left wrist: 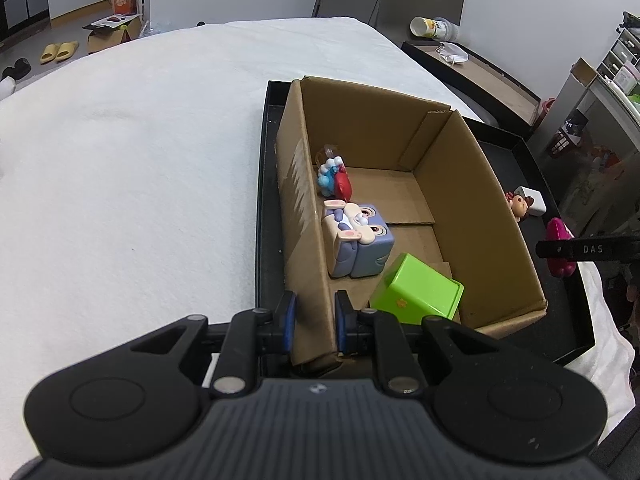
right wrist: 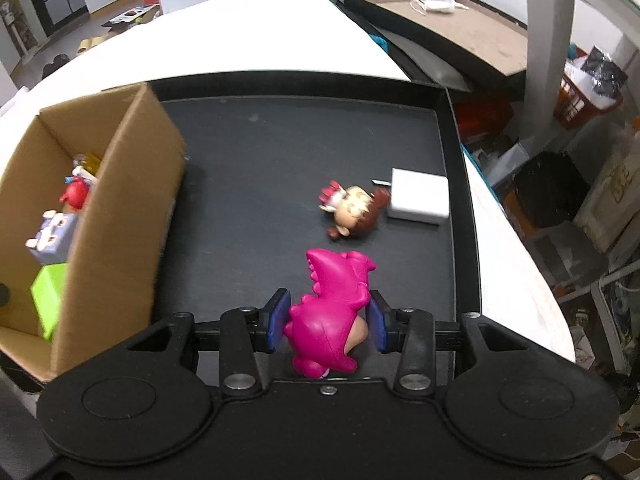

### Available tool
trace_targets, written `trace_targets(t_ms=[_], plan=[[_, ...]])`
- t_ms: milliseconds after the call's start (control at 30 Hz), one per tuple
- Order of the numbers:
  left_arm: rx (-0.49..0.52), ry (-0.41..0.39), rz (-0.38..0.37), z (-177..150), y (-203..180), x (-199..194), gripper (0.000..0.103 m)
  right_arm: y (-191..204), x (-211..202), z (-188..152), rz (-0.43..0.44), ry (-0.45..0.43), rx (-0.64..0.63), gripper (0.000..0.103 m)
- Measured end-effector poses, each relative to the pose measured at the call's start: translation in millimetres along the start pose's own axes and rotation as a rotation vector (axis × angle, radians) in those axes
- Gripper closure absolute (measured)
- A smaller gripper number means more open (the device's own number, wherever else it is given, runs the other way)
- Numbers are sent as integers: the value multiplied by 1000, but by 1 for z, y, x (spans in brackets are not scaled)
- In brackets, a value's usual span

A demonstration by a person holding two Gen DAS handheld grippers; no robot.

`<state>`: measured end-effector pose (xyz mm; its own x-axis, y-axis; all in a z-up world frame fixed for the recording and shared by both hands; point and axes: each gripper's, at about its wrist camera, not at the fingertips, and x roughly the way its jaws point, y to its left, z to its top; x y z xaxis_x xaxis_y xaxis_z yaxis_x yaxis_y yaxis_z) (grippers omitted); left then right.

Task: Organize rigid objects
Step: 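Carry the pink dinosaur with the right gripper over the cardboard box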

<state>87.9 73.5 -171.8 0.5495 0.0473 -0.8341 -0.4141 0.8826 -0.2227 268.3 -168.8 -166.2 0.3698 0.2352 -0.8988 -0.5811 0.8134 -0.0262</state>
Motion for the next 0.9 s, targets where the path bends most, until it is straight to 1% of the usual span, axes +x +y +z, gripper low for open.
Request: trace_targets(t_ms=[467, 900], plan=[[-9, 0, -17, 0, 4, 0, 86, 44, -39, 31, -2, -76, -91, 62], [-20, 0, -33, 0, 8, 0, 85, 86, -59, 65, 15, -140, -176, 62]])
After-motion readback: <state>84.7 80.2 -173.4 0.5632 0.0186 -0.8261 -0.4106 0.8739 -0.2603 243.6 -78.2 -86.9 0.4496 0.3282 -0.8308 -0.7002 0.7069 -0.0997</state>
